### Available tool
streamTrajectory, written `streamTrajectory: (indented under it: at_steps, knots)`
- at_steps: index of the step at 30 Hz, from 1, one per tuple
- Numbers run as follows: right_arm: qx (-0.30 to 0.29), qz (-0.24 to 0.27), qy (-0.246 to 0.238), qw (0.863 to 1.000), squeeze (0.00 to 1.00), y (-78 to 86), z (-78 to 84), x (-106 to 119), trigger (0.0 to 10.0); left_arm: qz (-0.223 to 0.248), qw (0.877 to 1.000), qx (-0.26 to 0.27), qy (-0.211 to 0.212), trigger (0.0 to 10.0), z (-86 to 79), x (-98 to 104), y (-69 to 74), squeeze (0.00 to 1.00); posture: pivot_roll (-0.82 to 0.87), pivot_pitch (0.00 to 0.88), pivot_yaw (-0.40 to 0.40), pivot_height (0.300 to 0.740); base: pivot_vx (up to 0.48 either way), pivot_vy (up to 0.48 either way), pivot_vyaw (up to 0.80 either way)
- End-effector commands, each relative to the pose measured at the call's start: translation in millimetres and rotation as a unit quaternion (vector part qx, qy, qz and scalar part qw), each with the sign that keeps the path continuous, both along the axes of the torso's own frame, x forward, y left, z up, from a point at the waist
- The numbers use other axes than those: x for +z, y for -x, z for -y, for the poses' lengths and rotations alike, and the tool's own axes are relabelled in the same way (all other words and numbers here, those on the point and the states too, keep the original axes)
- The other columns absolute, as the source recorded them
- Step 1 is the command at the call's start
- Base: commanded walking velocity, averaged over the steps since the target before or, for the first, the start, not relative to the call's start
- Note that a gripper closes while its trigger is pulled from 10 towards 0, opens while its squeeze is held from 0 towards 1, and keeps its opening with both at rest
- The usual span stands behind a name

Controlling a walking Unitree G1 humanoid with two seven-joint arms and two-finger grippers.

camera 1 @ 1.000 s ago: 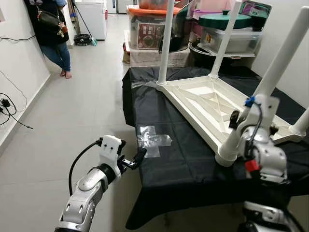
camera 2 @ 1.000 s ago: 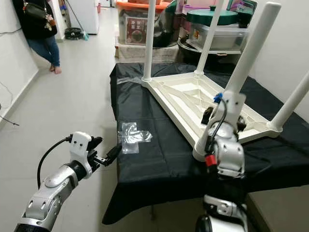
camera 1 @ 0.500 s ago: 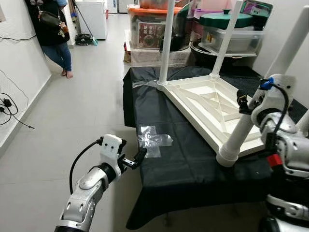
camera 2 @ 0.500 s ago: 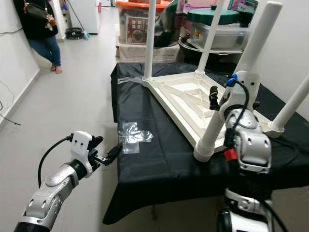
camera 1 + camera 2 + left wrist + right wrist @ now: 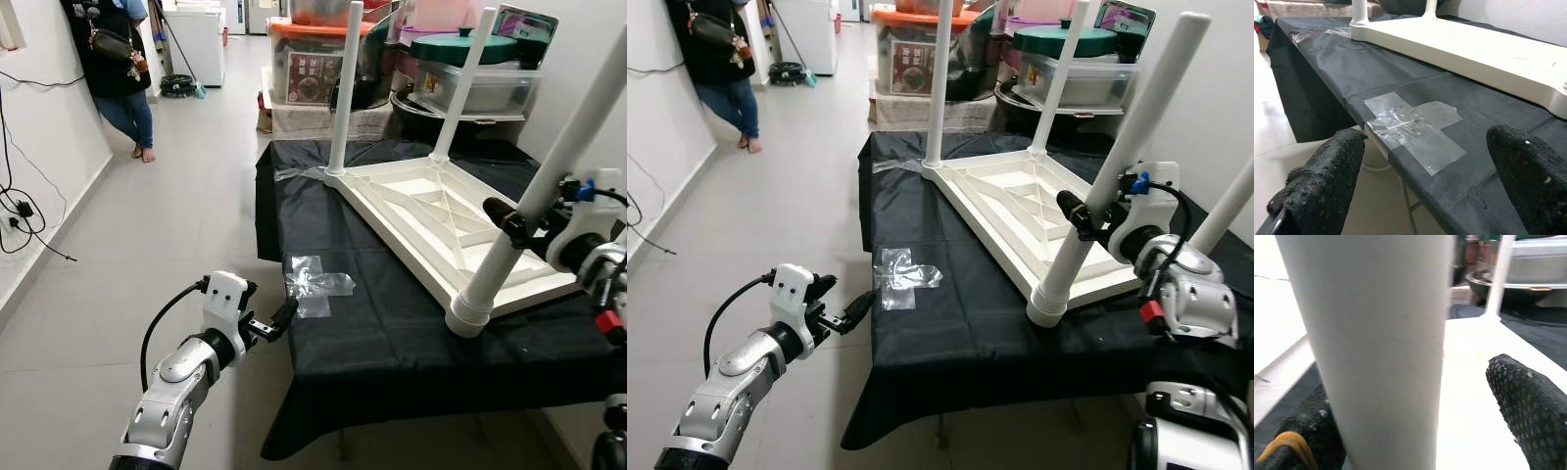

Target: Building children table

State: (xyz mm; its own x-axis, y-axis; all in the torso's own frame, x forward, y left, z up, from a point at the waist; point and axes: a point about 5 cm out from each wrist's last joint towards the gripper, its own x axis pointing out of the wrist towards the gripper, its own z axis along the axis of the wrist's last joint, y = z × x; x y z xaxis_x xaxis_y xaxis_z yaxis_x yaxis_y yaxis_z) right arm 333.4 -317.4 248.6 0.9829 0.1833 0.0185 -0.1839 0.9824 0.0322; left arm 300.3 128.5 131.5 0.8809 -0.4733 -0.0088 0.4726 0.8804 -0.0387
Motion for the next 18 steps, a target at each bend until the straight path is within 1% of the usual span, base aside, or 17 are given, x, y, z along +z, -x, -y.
streamTrajectory:
  at_steps: [1, 10, 11, 12, 15, 16, 18]
  knots:
    - [0.017, 0.011, -0.003, 1.0, 0.0, -0.6, 2.5, 4, 10.0, -0.004, 1.0, 0.001, -0.01, 10.0, -1.6, -3, 1.1, 0.0, 0.03, 0.0, -0.066, 0.74, 0.0, 0.0, 0.0]
    - [0.068, 0.025, 0.024, 0.997, 0.0, -9.2, 8.6, 6, 10.0, -0.004, 1.0, 0.0, -0.012, 10.0, -4.0, -3, 0.4, 0.0, 0.04, 0.0, -0.064, 0.74, 0.0, 0.0, 0.0]
    - [0.069, 0.025, 0.029, 0.997, 0.0, -10.7, 8.2, 5, 9.6, -0.005, 1.0, 0.0, -0.012, 10.0, -4.0, -3, 0.7, 0.0, 0.04, 0.0, -0.066, 0.74, 0.0, 0.0, 0.0]
    - [0.076, 0.027, 0.032, 0.996, 0.0, -12.0, 6.9, 5, 5.0, -0.005, 1.0, 0.0, -0.013, 10.0, -4.2, -3, 1.0, 0.0, 0.05, 0.0, -0.067, 0.74, 0.0, 0.0, 0.0]
    - [0.08, 0.029, 0.033, 0.996, 0.0, -12.8, 6.1, 5, 5.0, -0.005, 1.0, 0.0, -0.013, 10.0, -4.4, -3, 1.3, 0.0, 0.05, 0.0, -0.068, 0.74, 0.0, 0.0, 0.0]
    - [0.086, 0.031, 0.033, 0.995, 0.0, -13.7, 5.4, 5, 0.0, -0.005, 1.0, 0.0, -0.014, 10.0, -5.2, -3, 1.3, 0.0, 0.05, 0.0, -0.068, 0.74, 0.0, 0.0, 0.0]
    - [0.089, 0.033, 0.034, 0.995, 0.0, -14.2, 5.3, 5, 0.0, -0.005, 1.0, 0.001, -0.014, 10.0, -5.8, -3, 1.5, 0.0, 0.05, 0.0, -0.069, 0.74, 0.0, 0.0, 0.0]
